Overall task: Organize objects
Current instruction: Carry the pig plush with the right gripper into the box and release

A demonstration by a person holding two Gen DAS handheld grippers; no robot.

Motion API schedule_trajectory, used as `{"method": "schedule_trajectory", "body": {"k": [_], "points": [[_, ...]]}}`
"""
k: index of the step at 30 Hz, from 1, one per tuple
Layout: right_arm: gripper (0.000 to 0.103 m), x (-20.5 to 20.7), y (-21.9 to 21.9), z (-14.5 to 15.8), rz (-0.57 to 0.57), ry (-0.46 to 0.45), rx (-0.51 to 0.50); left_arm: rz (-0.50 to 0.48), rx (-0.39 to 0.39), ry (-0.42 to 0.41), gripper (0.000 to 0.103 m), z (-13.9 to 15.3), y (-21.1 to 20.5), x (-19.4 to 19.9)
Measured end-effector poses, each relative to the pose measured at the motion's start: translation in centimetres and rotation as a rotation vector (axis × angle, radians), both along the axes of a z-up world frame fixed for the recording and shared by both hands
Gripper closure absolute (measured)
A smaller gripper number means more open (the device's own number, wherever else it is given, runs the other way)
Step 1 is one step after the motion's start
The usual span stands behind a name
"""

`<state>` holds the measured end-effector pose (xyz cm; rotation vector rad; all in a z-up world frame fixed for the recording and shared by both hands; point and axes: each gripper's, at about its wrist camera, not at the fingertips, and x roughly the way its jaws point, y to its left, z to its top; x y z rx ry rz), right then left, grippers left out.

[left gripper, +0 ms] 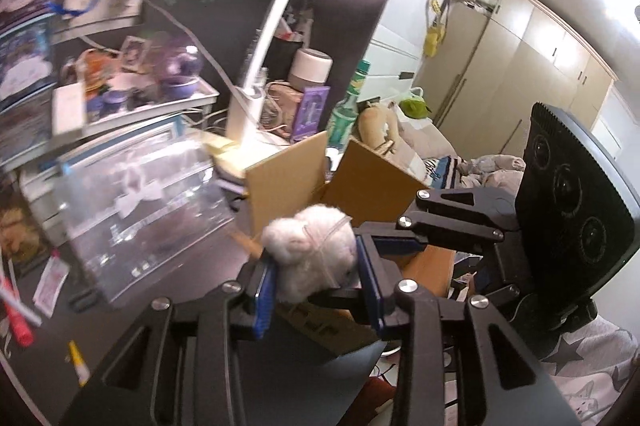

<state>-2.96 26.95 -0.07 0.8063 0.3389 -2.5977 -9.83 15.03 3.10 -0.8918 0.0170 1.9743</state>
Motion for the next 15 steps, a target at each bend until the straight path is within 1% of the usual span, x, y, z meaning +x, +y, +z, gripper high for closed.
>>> {"method": "schedule_trajectory", "body": {"k": [4,8,12,15], "points": [[0.079,-0.3,2.6,0.0,-0.044,-0.032,-0.004,-0.037,-0.003,-0.029,0.069,-0.1,2.8,-0.9],[0.079,-0.9,5.0,-0.4,-0.089,-0.092,-0.012,-0.072,-0.023,-0.065,0.069,-0.9,5.6,-1.9],[0.079,-1.4,6.9,-1.3,-0.122,-0.151,-0.022,-0.096,-0.037,-0.094,0.069,-1.8,7.5,-2.7],[0.079,-1.6,7.9,-1.8,-0.138,-0.177,-0.021,-0.109,-0.043,-0.116,0.069,-2.5,8.5,-3.3]]}}
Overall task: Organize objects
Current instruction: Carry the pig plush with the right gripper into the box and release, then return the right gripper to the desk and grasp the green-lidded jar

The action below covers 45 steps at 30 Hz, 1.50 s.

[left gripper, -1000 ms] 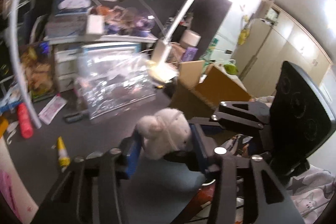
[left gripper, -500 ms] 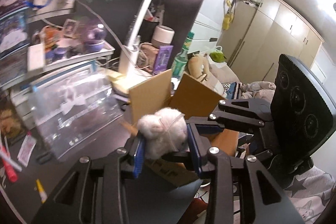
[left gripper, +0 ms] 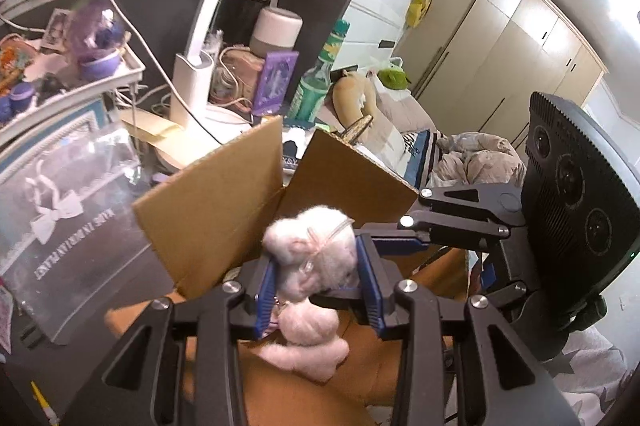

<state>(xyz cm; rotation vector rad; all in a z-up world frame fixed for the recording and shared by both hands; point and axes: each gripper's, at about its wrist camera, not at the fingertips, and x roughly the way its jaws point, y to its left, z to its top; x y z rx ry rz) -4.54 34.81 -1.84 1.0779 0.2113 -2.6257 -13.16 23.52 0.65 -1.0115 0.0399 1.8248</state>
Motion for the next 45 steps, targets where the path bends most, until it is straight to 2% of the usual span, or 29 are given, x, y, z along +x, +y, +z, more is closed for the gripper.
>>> {"method": "schedule_trajectory", "body": {"k": [7,10,12,14,18,19,20,21,23,25,27,33,36,41,45], "points": [[0.078,-0.6,0.8,-0.5,-0.014,-0.042,0.007,-0.004,-0.012,-0.016,0.068,-0.7,0.8,-0.6],[0.068,-0.9,0.8,-0.6,-0.025,-0.047,0.018,0.0,-0.025,-0.017,0.063,-0.9,0.9,-0.7],[0.061,-1.0,0.8,-0.6,-0.029,-0.044,0.028,0.008,-0.032,-0.016,0.041,-1.0,0.8,-0.8],[0.061,-1.1,0.7,-0.6,-0.028,-0.044,0.03,0.014,-0.035,-0.003,0.029,-0.9,0.7,-0.7],[0.058,-1.1,0.4,-0.5,-0.028,-0.043,0.038,0.032,-0.04,0.033,0.013,-0.3,0.1,-0.4],[0.055,-1.1,0.4,-0.5,-0.029,-0.04,0.038,0.057,-0.045,0.051,0.01,0.0,-0.3,-0.4],[0.052,-1.1,0.3,-0.4,-0.033,-0.033,0.04,0.097,-0.061,0.076,0.002,0.2,-0.8,-0.3],[0.048,-0.9,0.1,-0.3,-0.034,-0.02,0.04,0.128,-0.068,0.097,0.0,0.5,-1.2,-0.3],[0.043,-0.6,-0.3,0.0,-0.025,0.005,0.035,0.204,-0.077,0.128,0.0,1.0,-2.8,-0.3],[0.035,-0.3,-1.0,0.3,-0.008,0.025,0.023,0.279,-0.103,0.121,0.0,1.2,-4.4,-0.5],[0.032,0.0,-2.1,0.7,0.012,0.042,0.01,0.351,-0.105,0.104,0.0,1.3,-6.5,-0.8],[0.031,0.2,-6.9,1.5,0.122,0.083,0.002,0.525,-0.067,0.055,0.0,0.7,-14.0,-0.9],[0.031,0.1,-10.0,1.4,0.189,0.087,-0.001,0.602,-0.074,0.031,0.0,0.0,-17.7,-0.8],[0.031,-0.2,-15.3,-0.2,0.3,0.065,-0.011,0.732,-0.115,0.028,0.0,-1.9,-22.9,-0.2],[0.031,-0.7,-18.8,-2.4,0.364,0.021,-0.02,0.798,-0.118,-0.028,0.0,-4.2,-26.7,0.5]]}}
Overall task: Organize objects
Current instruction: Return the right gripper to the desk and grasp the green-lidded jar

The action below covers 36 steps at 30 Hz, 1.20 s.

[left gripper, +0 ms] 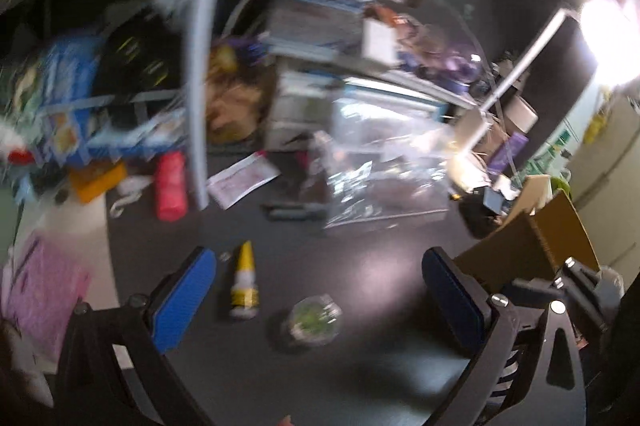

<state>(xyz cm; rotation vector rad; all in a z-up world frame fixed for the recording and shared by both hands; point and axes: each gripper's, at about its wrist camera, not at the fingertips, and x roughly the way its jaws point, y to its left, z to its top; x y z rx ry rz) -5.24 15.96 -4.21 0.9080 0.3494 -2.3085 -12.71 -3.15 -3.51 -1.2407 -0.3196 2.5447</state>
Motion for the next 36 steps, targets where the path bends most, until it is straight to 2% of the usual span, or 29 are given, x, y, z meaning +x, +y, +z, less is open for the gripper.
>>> {"method": "schedule_trajectory", "body": {"k": [5,11,14,17,23,31,36], "points": [[0.031,-1.2,-3.3,-4.6,0.029,-0.074,0.03,0.077,-0.022,-0.011,0.0,-1.9,-3.1,0.8],[0.031,-4.2,-4.4,-10.8,-0.002,-0.181,0.056,0.071,-0.053,0.002,0.0,-3.2,-4.7,1.4],[0.031,-5.5,-4.3,-12.2,-0.024,-0.194,0.057,0.042,-0.059,-0.006,0.0,-3.9,-5.0,1.4],[0.032,-6.4,-4.4,-12.9,-0.024,-0.185,0.07,0.006,-0.043,-0.029,0.0,-4.8,-4.9,1.3],[0.061,-6.9,-4.8,-13.1,-0.017,-0.13,0.099,-0.035,-0.059,-0.053,0.0,-5.8,-4.4,1.1],[0.063,-6.4,-4.7,-12.8,0.003,-0.109,0.087,-0.175,-0.04,-0.079,0.0,-6.3,-2.4,1.9],[0.063,-5.1,-4.3,-11.3,0.009,-0.088,0.063,-0.261,0.018,-0.085,0.001,-6.0,-0.9,2.8]]}}
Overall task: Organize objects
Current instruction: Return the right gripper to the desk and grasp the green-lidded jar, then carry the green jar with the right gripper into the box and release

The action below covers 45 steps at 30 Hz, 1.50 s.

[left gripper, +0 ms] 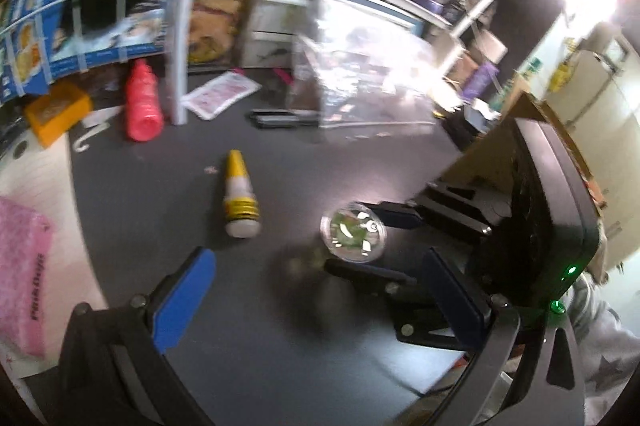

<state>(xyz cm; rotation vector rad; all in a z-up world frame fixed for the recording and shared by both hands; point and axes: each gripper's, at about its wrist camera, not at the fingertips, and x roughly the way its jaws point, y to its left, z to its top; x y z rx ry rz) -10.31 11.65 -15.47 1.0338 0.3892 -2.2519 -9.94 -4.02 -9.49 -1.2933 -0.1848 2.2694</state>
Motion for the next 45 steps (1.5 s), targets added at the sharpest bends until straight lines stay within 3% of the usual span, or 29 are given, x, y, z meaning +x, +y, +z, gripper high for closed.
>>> {"method": "schedule_trajectory", "body": {"k": [4,7,13,18,20,23,33,45], "points": [[0.063,1.5,0.2,2.0,0.01,0.052,-0.013,-0.032,-0.058,0.021,0.001,0.8,1.7,0.7],[0.063,2.6,0.6,3.5,0.019,0.082,-0.026,-0.063,-0.021,0.022,0.008,1.7,2.2,1.0],[0.063,4.5,1.7,6.5,0.022,0.143,-0.056,-0.133,0.038,0.026,0.03,3.8,3.9,1.3],[0.063,6.2,2.5,8.4,0.001,0.228,-0.016,-0.202,0.051,0.04,0.06,5.8,6.5,1.7],[0.063,6.6,3.1,9.0,-0.006,0.237,-0.017,-0.229,0.046,0.047,0.067,6.5,7.8,1.8],[0.063,6.7,4.7,10.3,-0.038,0.226,-0.055,-0.254,0.049,0.07,0.067,7.8,9.4,1.7],[0.063,7.7,10.9,14.4,-0.147,0.29,-0.033,-0.368,0.053,0.118,0.068,11.8,16.0,0.7],[0.063,6.6,20.5,14.9,-0.3,0.196,0.003,-0.529,0.054,0.028,0.067,11.6,27.0,-2.3]]}}
